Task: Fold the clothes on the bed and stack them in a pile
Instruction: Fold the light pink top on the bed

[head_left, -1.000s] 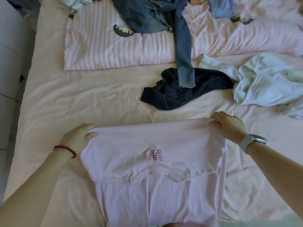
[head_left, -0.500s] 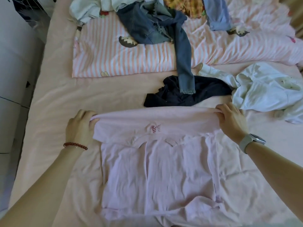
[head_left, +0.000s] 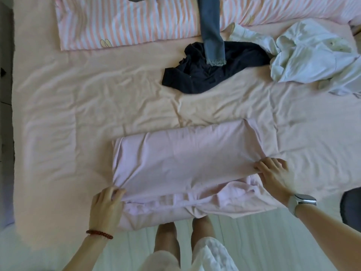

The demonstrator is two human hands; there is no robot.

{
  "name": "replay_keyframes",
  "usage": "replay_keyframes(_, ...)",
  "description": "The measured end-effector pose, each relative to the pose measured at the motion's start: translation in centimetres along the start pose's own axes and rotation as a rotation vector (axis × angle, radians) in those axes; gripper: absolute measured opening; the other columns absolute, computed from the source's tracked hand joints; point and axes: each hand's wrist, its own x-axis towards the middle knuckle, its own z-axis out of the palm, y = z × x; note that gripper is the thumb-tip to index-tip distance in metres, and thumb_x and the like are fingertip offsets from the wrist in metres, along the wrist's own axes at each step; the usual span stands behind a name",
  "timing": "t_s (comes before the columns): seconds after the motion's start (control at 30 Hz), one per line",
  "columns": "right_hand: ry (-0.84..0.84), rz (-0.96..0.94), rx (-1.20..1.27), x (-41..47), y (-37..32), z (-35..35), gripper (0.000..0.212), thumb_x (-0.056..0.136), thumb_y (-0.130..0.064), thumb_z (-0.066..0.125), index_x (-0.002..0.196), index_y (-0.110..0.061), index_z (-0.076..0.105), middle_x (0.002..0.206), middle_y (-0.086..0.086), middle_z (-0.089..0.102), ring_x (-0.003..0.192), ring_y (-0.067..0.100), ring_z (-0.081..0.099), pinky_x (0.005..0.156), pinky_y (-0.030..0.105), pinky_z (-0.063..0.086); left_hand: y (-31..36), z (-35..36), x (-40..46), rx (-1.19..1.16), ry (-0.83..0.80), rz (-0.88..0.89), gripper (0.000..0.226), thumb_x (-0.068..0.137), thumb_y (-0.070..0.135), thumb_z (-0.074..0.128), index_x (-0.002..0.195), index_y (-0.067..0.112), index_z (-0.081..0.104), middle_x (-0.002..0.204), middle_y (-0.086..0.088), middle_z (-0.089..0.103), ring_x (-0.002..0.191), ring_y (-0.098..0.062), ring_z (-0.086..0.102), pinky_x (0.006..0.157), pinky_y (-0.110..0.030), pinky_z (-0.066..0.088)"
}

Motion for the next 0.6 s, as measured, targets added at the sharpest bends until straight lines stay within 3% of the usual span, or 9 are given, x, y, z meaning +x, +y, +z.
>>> replay_keyframes(0.07,-0.018,0.042,0.014,-1.6,-0.5,0.5,0.028,0.070,-0.017,0.040,0.070,-0.011,0.067,0.071,0.007,0.062,0.066,0.032,0.064,0.074,0.037,0.032,0.1,0.9,-1.7,0.009,-0.026,-0.019,0.029,0.050,0.000,0.055,0.075,0.003,0.069,0.077,-0.014,0.061,0.065,-0.032,0.063,0.058,-0.041,0.050)
replay_keyframes(0.13,-0.040,0.077,0.038,-3.1,-0.7,1.1,0.028,0.069,-0.019,0.040,0.070,-0.012,0.066,0.071,0.006,0.061,0.066,0.032,0.063,0.076,0.037,0.032,0.1,1.6,-3.1,0.001,-0.032,-0.036,0.027,0.059,0.006,0.048,0.076,0.005,0.068,0.080,-0.011,0.060,0.073,-0.028,0.056,0.060,-0.039,0.048)
replay_keyframes(0.2,-0.083,0.112,0.051,-4.6,-0.9,2.0,0.021,0.069,-0.016,0.047,0.072,-0.012,0.066,0.075,0.007,0.061,0.070,0.034,0.063,0.079,0.041,0.038,0.1,2.2,-4.3,0.001,-0.024,-0.049,0.028,0.064,0.013,0.042,0.078,0.008,0.065,0.082,-0.011,0.059,0.079,-0.023,0.047,0.061,-0.039,0.047)
replay_keyframes(0.27,-0.121,0.143,0.053,-6.0,-1.2,3.3,0.016,0.063,-0.009,0.058,0.076,-0.012,0.067,0.079,0.008,0.061,0.074,0.035,0.063,0.079,0.046,0.045,0.3,2.9,-5.4,0.010,-0.076,-0.084,0.020,0.063,0.007,0.052,0.079,0.008,0.064,0.083,-0.010,0.058,0.081,-0.024,0.047,0.060,-0.040,0.047)
replay_keyframes(0.33,-0.290,0.206,0.048,-6.4,-1.4,4.6,0.025,0.067,-0.002,0.065,0.088,-0.015,0.068,0.091,0.007,0.062,0.092,0.034,0.061,0.089,0.051,0.041,0.6,4.0,-5.7,0.005,-0.224,-0.158,0.028,0.054,-0.009,0.069,0.078,0.006,0.066,0.083,-0.012,0.060,0.081,-0.030,0.057,0.061,-0.042,0.047)
replay_keyframes(0.4,-0.577,0.304,0.027,-6.6,-1.9,5.4,0.037,0.077,-0.012,0.059,0.111,-0.026,0.061,0.117,-0.001,0.056,0.120,0.022,0.047,0.107,0.046,0.023,1.1,4.5,-4.8,-0.063,-0.411,-0.292,0.027,0.058,-0.011,0.072,0.079,0.005,0.069,0.087,-0.014,0.063,0.085,-0.035,0.061,0.070,-0.043,0.047)
replay_keyframes(0.43,-0.634,0.351,0.039,-6.5,-2.0,5.7,0.040,0.080,-0.017,0.055,0.117,-0.031,0.057,0.125,-0.005,0.052,0.125,0.017,0.040,0.109,0.041,0.017,1.2,4.6,-3.8,-0.115,-0.426,-0.369,0.021,0.064,-0.009,0.069,0.080,0.004,0.070,0.089,-0.016,0.065,0.086,-0.037,0.062,0.074,-0.043,0.046)
replay_keyframes(0.5,-0.584,0.410,0.085,-5.6,-2.3,6.1,0.037,0.082,-0.018,0.051,0.115,-0.029,0.060,0.124,-0.004,0.055,0.121,0.018,0.044,0.103,0.037,0.023,1.5,4.7,-1.6,-0.237,-0.252,-0.542,0.015,0.072,-0.007,0.064,0.085,0.001,0.069,0.091,-0.021,0.064,0.084,-0.039,0.062,0.075,-0.042,0.046)
replay_keyframes(0.6,-0.318,0.452,0.162,-2.2,-3.2,5.7,0.026,0.082,-0.010,0.054,0.105,-0.011,0.065,0.106,0.013,0.062,0.103,0.033,0.052,0.087,0.041,0.033,1.4,4.7,3.0,-0.334,0.050,-0.714,0.024,0.081,0.001,0.059,0.105,-0.002,0.061,0.103,-0.026,0.058,0.096,-0.038,0.056,0.081,-0.042,0.043)
